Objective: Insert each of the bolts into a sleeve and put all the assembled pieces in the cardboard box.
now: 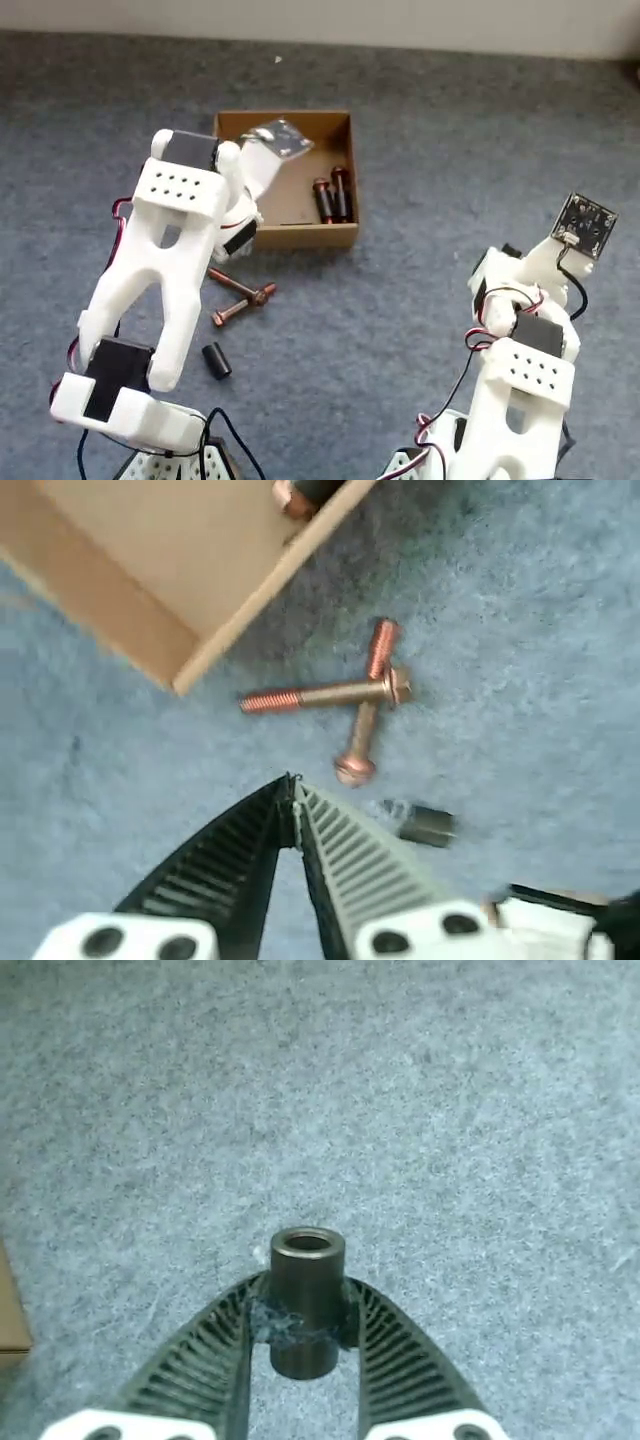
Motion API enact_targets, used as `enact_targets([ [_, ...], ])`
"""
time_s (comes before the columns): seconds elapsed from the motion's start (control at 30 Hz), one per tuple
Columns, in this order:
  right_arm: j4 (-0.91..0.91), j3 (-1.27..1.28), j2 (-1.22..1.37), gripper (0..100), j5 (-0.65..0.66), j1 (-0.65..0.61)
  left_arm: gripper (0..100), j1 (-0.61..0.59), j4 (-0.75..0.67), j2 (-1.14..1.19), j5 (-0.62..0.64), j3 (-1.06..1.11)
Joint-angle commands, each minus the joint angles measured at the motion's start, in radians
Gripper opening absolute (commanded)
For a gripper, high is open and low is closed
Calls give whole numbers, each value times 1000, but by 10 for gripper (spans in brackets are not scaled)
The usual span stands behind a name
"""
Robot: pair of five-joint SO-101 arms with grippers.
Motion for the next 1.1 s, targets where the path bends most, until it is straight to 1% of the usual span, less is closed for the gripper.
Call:
enact_targets([
  [0.0,-27,-10,-27,6,12,-15,5,-4,-120,-24,-377,44],
  [0.07,-27,-10,-27,6,12,-15,5,5,-141,-24,-568,85],
  [0.13,-27,-10,-24,6,12,-15,7,7,-163,-24,-672,119],
  [0.23,-28,-12,-22,6,12,-16,14,7,-178,-24,-732,153],
  [0.27,-28,-12,-22,6,12,-16,34,5,-176,-24,-753,162],
  [0.4,-28,-12,-22,6,12,-16,168,-5,-180,-22,-844,217],
  [0.43,-28,-12,-22,6,12,-16,179,-7,-180,-22,-881,226],
  [0.57,-28,-12,-22,6,12,-16,159,-8,-181,-22,-1026,268],
  [0.63,-28,-12,-22,6,12,-16,153,-8,-204,-21,-1057,286],
  [0.8,-28,-10,-21,6,14,-31,154,-2,-351,-21,-1063,364],
  [0.9,-28,-8,-21,6,60,-54,154,10,-430,-21,-1065,415],
  [1.07,-28,-8,-21,6,68,-62,154,42,-465,-21,-1062,444],
])
